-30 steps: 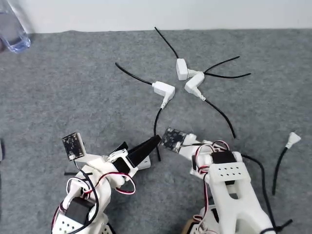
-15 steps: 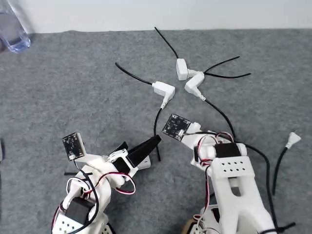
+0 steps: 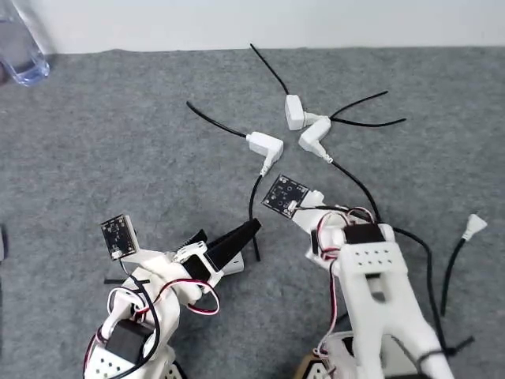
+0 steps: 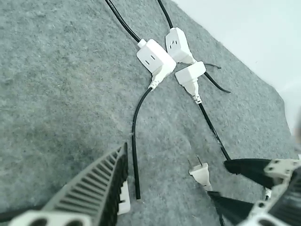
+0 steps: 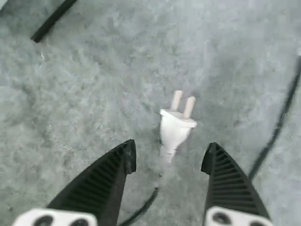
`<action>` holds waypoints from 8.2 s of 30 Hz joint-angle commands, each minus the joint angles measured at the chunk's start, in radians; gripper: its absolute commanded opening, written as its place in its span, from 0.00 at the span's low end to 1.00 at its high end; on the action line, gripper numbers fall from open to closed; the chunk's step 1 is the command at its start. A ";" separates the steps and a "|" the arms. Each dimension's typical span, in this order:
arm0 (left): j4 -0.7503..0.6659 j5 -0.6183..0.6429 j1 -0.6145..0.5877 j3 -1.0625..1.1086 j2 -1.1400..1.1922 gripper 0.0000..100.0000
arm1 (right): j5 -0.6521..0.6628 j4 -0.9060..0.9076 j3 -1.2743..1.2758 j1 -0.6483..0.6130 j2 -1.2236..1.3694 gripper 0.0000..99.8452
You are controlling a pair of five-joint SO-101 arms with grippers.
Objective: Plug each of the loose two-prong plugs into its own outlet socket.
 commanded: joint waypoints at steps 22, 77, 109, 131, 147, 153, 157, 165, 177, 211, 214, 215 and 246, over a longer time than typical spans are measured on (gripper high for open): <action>0.006 -0.006 -0.002 -0.008 -0.006 0.48 | 0.035 -0.133 -0.338 0.119 0.433 0.19; 0.018 -0.006 0.000 -0.008 -0.008 0.48 | -0.037 -0.054 -0.308 0.041 0.490 0.18; 0.020 -0.006 -0.002 -0.008 -0.006 0.48 | 0.413 0.321 -0.411 -0.013 0.484 0.01; 0.020 -0.006 0.002 -0.008 -0.006 0.48 | 0.517 0.472 -0.529 -0.104 0.495 0.19; 0.020 -0.006 -0.037 -0.008 -0.006 0.48 | 0.517 0.512 -0.552 -0.099 0.484 0.24; 0.020 -0.006 -0.068 -0.008 -0.009 0.48 | 0.516 0.565 -0.608 -0.097 0.458 0.24; 0.006 -0.002 -0.101 -0.024 -0.011 0.49 | 0.456 0.501 -0.606 -0.097 0.510 0.24; -0.003 0.000 -0.060 -0.038 -0.011 0.63 | 0.448 0.420 -0.612 -0.105 0.728 0.24; -0.172 0.009 -0.293 -0.054 -0.011 0.65 | 0.448 0.418 -0.609 -0.099 0.739 0.24; 0.153 -0.361 -0.752 -0.008 -0.009 0.65 | 0.451 0.536 -0.310 -0.108 0.315 0.24; 0.160 -0.370 -0.752 -0.008 -0.009 0.65 | 0.451 0.535 -0.315 -0.117 0.302 0.24; 0.160 -0.370 -0.752 -0.008 -0.009 0.65 | 0.451 0.536 -0.315 -0.130 0.294 0.24; 0.270 -0.503 -0.749 -0.008 -0.005 0.65 | 0.497 0.349 -0.315 -0.088 0.357 0.24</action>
